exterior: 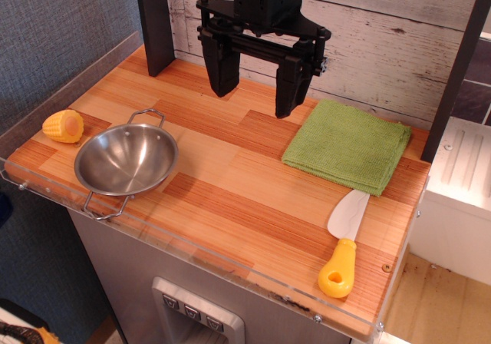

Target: Put the orange on top of the green towel behind the knife.

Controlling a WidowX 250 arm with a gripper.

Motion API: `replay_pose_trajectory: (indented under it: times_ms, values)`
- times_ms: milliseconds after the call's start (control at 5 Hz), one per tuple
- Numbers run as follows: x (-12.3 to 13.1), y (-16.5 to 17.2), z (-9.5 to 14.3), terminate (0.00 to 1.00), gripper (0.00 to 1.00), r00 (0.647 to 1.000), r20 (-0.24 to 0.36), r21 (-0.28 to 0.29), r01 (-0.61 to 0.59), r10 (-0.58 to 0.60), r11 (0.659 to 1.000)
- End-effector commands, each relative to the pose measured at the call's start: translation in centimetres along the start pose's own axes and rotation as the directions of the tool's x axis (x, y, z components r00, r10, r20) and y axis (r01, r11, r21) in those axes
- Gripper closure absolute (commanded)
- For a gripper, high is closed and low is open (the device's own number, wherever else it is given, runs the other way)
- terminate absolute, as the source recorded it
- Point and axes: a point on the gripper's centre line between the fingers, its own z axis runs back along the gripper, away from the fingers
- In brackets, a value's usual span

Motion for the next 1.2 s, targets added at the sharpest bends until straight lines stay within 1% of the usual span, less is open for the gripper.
replay_pose_trajectory:
  times_ms: [0,200,400,600,800,1000]
  values:
    - [0.0,0.0,0.0,0.00,0.00,1.000,0.000,0.000,0.000,0.000,1.000]
    - [-0.3,2.4,0.3,0.00,0.00,0.998,0.017,-0.019,-0.058,0.058,0.998]
    - [-0.6,4.7,0.1,0.00,0.00,0.995,0.008,-0.021,-0.097,0.097,0.995]
    - [-1.7,8.5,-0.3,0.00,0.00,0.993,0.028,0.006,-0.115,0.115,0.993]
    - [-2.6,12.1,-0.6,0.00,0.00,0.989,0.054,0.052,-0.138,0.135,0.989]
    - [-3.6,16.5,-1.0,0.00,0.00,0.979,0.108,0.079,-0.185,0.176,0.980]
